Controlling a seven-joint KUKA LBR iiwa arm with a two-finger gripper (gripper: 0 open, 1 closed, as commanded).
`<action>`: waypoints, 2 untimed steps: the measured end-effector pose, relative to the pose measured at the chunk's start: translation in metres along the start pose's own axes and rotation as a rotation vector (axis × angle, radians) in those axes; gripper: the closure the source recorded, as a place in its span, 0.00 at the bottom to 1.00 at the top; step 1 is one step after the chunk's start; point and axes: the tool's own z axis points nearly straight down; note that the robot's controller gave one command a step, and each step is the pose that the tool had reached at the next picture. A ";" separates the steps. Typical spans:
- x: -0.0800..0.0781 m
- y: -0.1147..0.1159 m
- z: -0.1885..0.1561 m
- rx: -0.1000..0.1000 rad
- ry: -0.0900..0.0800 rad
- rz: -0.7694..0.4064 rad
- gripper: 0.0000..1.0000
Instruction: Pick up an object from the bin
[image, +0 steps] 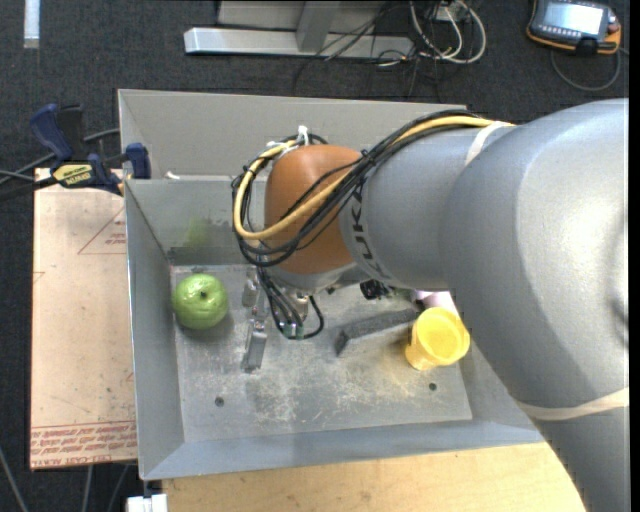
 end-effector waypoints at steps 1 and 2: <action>-0.023 0.030 0.010 -0.003 -0.007 -0.035 0.00; -0.030 0.021 0.018 -0.004 -0.004 -0.282 0.00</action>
Offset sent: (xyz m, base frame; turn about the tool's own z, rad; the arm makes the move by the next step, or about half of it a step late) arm 0.0430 -0.0346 -0.0305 0.0422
